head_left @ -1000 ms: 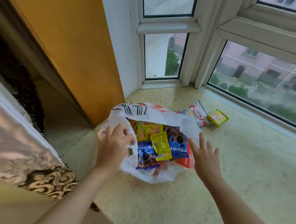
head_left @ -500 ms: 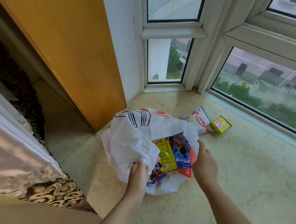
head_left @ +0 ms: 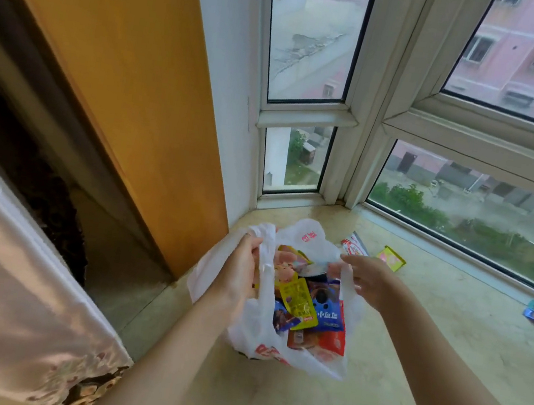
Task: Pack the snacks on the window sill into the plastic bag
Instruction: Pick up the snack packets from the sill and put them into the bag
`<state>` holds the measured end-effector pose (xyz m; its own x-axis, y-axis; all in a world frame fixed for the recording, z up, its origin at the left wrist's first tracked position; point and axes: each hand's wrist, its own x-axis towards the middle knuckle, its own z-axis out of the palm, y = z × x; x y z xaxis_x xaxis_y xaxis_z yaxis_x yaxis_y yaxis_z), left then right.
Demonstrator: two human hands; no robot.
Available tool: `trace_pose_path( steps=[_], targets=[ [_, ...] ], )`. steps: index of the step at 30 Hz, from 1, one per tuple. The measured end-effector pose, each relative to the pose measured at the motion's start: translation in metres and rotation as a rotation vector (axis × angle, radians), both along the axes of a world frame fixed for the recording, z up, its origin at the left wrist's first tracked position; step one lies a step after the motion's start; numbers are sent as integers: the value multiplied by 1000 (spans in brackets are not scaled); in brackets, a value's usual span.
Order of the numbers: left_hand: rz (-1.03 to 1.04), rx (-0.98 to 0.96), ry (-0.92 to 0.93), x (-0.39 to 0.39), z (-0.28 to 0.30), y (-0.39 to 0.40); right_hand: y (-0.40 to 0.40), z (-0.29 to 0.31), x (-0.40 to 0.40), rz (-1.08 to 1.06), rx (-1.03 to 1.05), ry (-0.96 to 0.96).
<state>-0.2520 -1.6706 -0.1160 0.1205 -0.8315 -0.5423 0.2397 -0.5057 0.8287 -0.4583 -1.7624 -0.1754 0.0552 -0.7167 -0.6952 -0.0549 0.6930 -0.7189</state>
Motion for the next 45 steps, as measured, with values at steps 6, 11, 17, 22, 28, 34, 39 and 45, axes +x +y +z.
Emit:
trace_pose_path(
  steps=[6,11,17,22,28,34,39,45],
  targets=[
    [-275,-92,-63,35,38,-14,6,53,7,-82,-192,-165],
    [-353,-200,-68,57,83,-35,13,119,23,-38,-388,-206],
    [-232,-248,57,84,105,-37,30,154,34,-23,-514,-239],
    [-247,-107,-51,80,79,-25,45,127,32,-62,-455,-18],
    [-177,-79,-251,80,49,-14,67,86,4,-221,-398,71],
    [-325,-45,-766,96,22,-10,84,70,-7,-151,-341,248],
    [-461,-144,-1411,94,21,-8,91,60,2,-65,-392,370],
    [-633,-38,-1681,84,25,10,101,42,-1,-43,-376,477]
  ],
)
